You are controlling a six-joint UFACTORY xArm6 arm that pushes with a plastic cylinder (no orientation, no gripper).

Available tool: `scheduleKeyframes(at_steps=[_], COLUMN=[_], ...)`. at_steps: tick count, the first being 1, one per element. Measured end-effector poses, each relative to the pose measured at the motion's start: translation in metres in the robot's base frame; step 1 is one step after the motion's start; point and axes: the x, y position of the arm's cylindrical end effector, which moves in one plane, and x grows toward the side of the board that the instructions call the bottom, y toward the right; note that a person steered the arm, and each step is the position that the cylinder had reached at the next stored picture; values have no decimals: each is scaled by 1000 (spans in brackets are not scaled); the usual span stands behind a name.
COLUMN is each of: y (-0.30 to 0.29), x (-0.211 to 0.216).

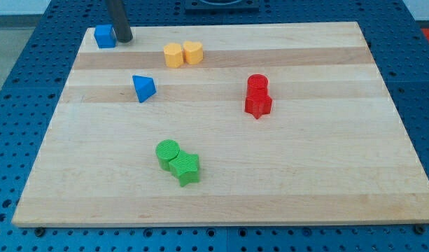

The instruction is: Place blue triangle to the right of the blue cube

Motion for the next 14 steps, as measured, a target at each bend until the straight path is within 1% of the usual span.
scheduleKeyframes(at_steps=[3,4,5,6,7,8,9,10,11,12,13,14], y=[-17,-10,-25,-47,-27,36,96,112,92,45,0,-3], x=[0,12,62,130,186,209,216,188,163,141,132,147])
